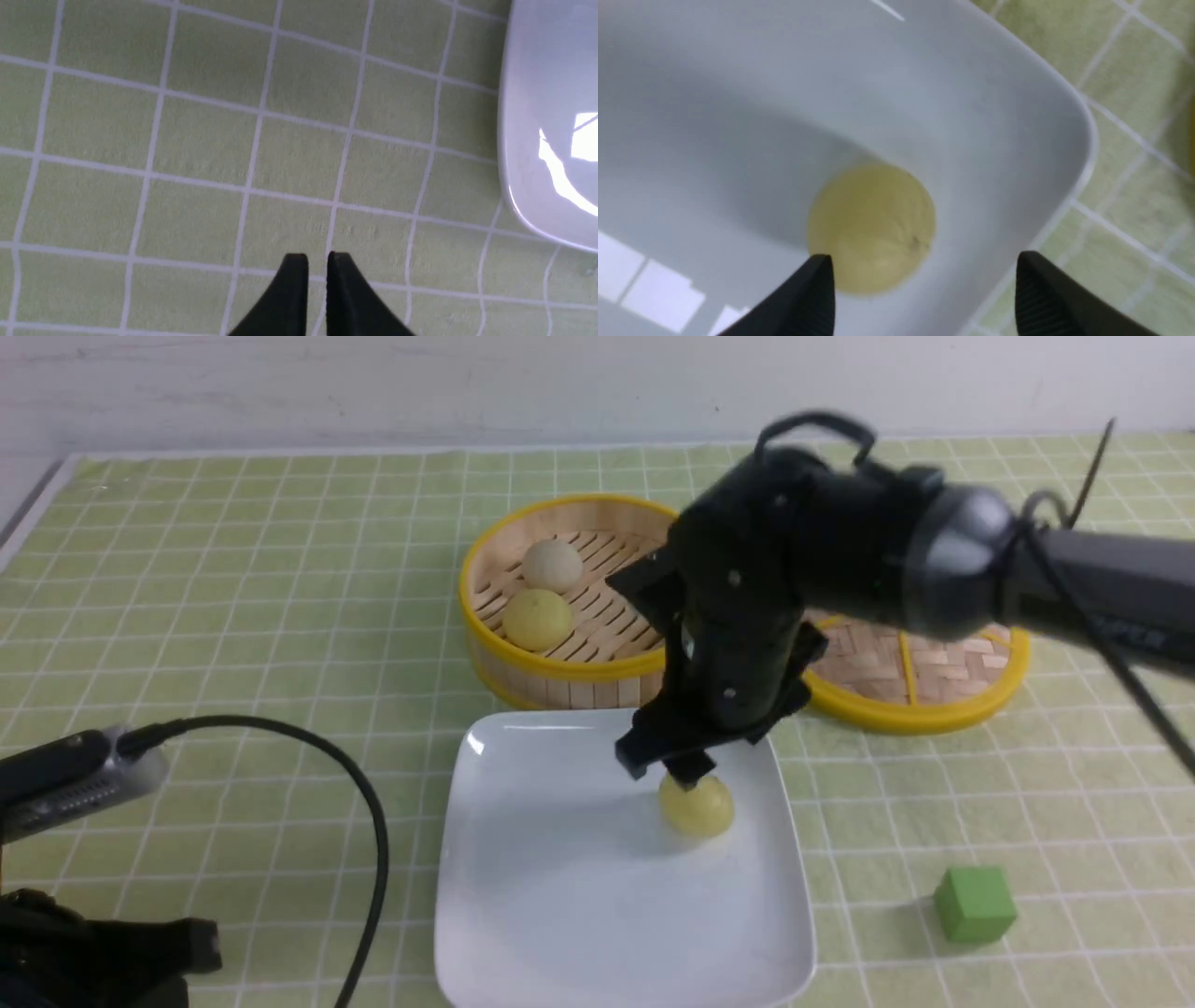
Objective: Put the steamed buns into the plate on the green tablecloth.
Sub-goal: 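Move the steamed bun from the bamboo steamer onto the white plate with the right gripper, then reach into the bamboo steamer and grasp a bun with the left gripper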
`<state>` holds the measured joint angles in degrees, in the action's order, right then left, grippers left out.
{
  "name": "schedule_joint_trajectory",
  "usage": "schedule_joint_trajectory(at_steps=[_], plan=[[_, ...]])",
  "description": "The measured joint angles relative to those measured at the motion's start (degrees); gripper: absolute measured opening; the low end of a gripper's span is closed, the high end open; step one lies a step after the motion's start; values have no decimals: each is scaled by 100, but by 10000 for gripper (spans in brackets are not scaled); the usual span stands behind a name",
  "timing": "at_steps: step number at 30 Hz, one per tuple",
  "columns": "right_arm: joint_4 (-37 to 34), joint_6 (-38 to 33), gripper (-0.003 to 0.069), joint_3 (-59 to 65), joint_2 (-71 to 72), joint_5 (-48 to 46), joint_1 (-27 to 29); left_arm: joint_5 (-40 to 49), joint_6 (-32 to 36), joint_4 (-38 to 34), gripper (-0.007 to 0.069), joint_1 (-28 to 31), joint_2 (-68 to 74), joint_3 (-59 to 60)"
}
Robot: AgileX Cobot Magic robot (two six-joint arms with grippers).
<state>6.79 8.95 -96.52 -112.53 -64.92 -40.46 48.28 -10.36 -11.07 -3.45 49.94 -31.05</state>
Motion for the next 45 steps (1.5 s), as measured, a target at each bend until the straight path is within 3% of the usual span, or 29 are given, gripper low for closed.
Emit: schedule_joint_trajectory(at_steps=[4, 6, 7, 9, 11, 12, 15, 21, 24, 27, 30, 34, 40, 45], plan=[[-108, -590, 406, -333, 792, -390, 27, -213, 0, -128, 93, 0, 0, 0], [-208, -692, 228, -145, 1525, -463, 187, -312, 0, -157, 84, 0, 10, -46], [-221, -697, 213, -74, 1584, -463, 206, -305, 0, -159, 80, 0, 27, -66], [-271, -692, 52, 433, 2236, -503, 483, -198, 0, -159, 41, -5, 165, -275], [-308, -571, -10, 1356, 2966, -551, 839, -4, 110, -193, 7, -10, 455, -644], [-308, -571, -12, 1356, 3028, -556, 869, 12, 128, -198, 5, -10, 490, -684], [-464, -306, -15, 2921, 4046, -426, 1285, 151, 591, -448, 2, -10, 1212, -1417], [-719, -217, -15, 4880, 5116, 779, 1458, 517, 1516, -1429, 23, -10, 2913, -3037], [-808, -199, -14, 5324, 5235, 1137, 1464, 542, 1561, -1631, 99, -59, 3592, -3836], [-870, -199, -12, 5443, 5237, 1342, 1469, 537, 1503, -1602, 235, -333, 4276, -4653], [-889, -195, -10, 5444, 5237, 1515, 1470, 555, 1332, -1306, 384, -857, 4974, -5479], [-889, -195, -8, 5444, 5237, 1614, 1470, 651, 810, -529, 489, -1374, 5834, -6592], [-889, -176, -3, 5448, 5237, 1671, 1475, 717, 113, 934, 519, -1762, 6998, -7966], [-889, -176, 0, 5448, 5237, 1753, 1475, 724, 38, 1244, 511, -1983, 7626, -8462]])
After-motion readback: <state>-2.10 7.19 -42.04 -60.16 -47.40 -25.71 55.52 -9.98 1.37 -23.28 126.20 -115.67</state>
